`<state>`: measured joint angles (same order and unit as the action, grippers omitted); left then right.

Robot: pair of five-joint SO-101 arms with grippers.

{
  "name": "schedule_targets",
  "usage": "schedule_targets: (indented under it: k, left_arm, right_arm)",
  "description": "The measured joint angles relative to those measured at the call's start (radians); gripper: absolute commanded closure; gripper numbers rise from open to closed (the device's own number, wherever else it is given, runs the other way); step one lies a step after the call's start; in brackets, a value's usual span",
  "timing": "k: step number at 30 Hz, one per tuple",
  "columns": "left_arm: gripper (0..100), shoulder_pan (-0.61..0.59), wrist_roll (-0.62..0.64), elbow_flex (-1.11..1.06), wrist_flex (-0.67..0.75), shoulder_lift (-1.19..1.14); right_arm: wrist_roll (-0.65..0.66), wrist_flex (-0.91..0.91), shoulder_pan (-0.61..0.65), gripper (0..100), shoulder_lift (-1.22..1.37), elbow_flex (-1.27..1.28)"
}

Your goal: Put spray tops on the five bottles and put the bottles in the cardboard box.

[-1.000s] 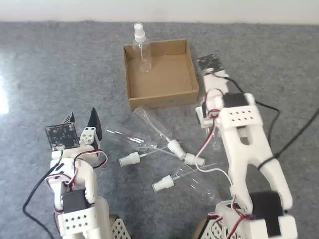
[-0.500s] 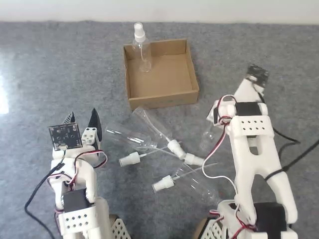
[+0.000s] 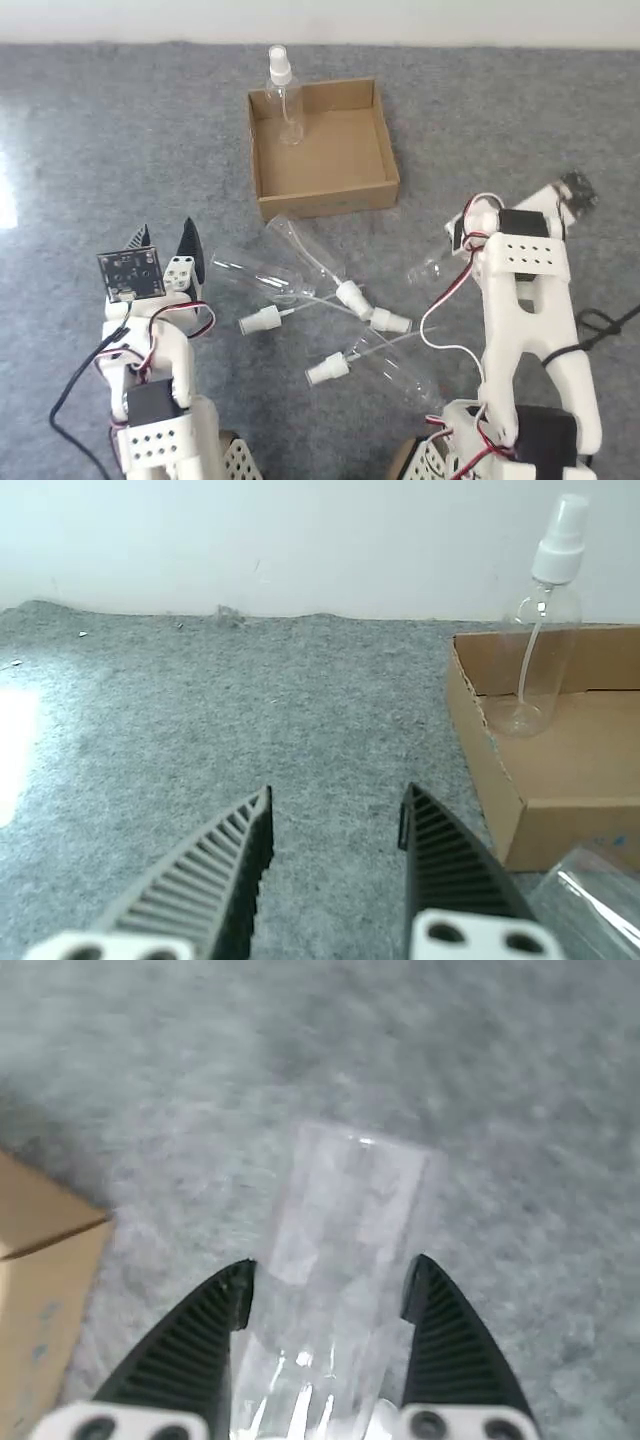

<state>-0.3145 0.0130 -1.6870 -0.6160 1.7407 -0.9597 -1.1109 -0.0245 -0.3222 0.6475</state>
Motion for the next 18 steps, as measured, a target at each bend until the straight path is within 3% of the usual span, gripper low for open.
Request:
schedule_targets:
  k: [8, 18]
  left_arm:
    - [81, 0.000, 0.000, 0.000, 0.003, 0.000]
    - [81, 0.000, 0.000, 0.000, 0.003, 0.000]
  right_arm:
    - [-0.017, 0.077, 0.000, 69.1, 0.000, 0.104]
    - [-0.017, 0.078, 0.020, 70.1, 0.000, 0.104]
